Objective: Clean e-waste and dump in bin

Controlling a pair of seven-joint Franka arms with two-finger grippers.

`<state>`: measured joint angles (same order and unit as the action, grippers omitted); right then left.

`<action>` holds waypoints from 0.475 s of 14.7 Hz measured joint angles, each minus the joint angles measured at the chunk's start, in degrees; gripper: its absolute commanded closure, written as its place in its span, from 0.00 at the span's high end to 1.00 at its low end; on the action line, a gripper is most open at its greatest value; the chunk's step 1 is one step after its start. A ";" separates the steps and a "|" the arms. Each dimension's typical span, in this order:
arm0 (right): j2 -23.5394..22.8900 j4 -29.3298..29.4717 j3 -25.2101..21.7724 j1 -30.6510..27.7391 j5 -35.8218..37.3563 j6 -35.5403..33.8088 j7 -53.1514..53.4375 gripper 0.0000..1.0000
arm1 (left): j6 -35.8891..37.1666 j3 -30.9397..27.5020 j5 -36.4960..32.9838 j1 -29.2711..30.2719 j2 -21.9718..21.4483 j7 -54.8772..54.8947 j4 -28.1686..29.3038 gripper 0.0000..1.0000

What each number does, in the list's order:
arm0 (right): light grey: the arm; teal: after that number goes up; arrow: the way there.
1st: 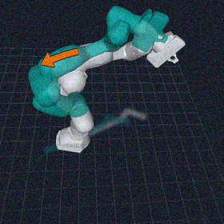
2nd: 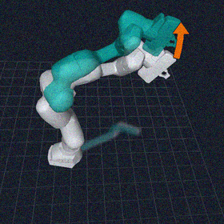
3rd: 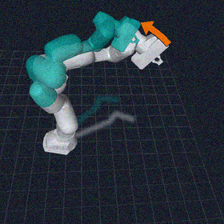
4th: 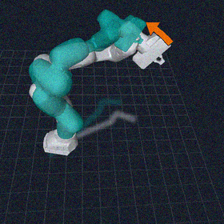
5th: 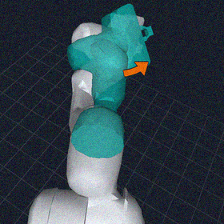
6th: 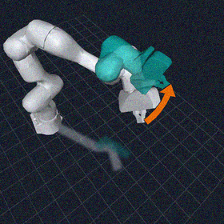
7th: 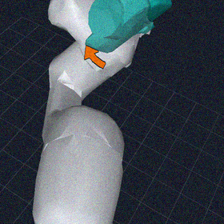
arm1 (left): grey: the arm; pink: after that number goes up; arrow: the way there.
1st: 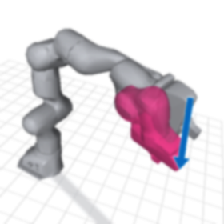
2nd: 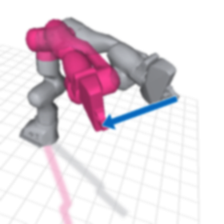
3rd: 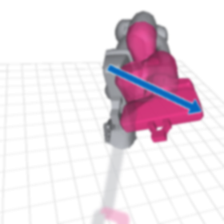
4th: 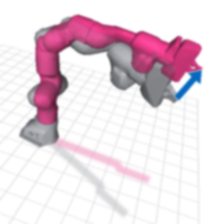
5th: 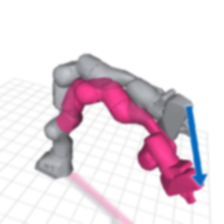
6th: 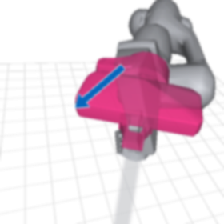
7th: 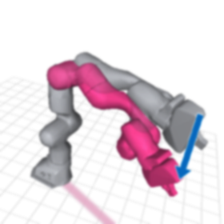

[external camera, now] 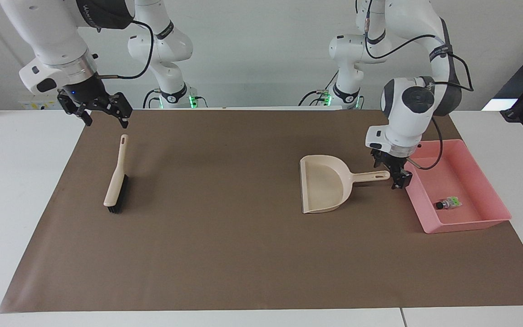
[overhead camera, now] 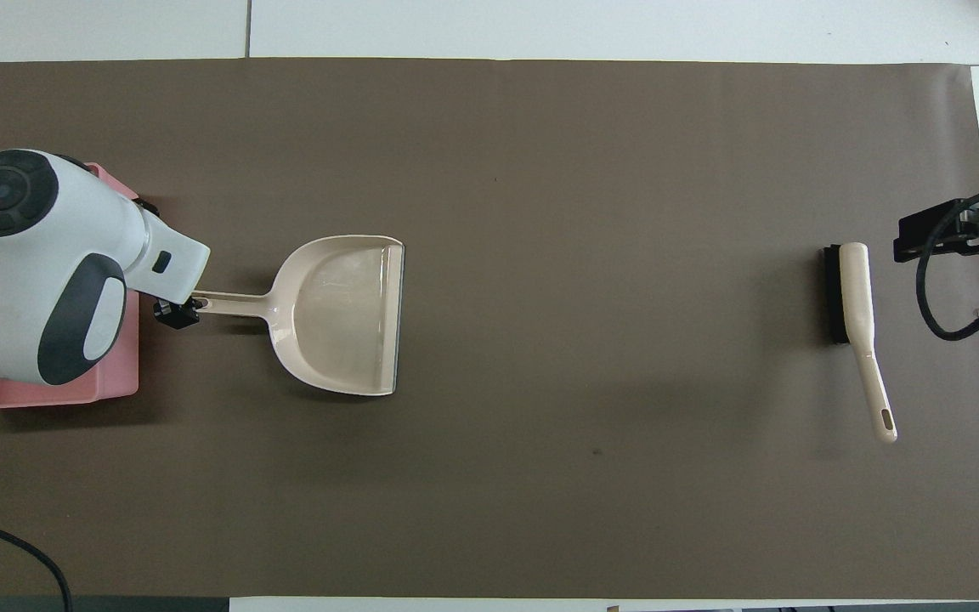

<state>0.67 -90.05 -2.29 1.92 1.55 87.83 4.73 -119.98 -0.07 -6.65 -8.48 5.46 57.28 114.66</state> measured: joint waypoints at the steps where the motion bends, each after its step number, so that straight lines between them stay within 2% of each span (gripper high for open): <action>1: 0.00 0.05 0.06 0.01 -0.01 0.00 0.00 1.00 | 1.80 -0.04 1.77 1.13 -0.04 0.00 -0.80 0.99; 7: 0.00 0.20 0.76 0.09 0.01 0.00 0.00 1.00 | 10.50 -0.14 5.85 5.23 -3.38 -3.91 -3.37 0.99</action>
<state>0.67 -89.84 -1.52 2.00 1.55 87.83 4.73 -109.48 -0.20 -0.80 -3.25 2.08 53.37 111.29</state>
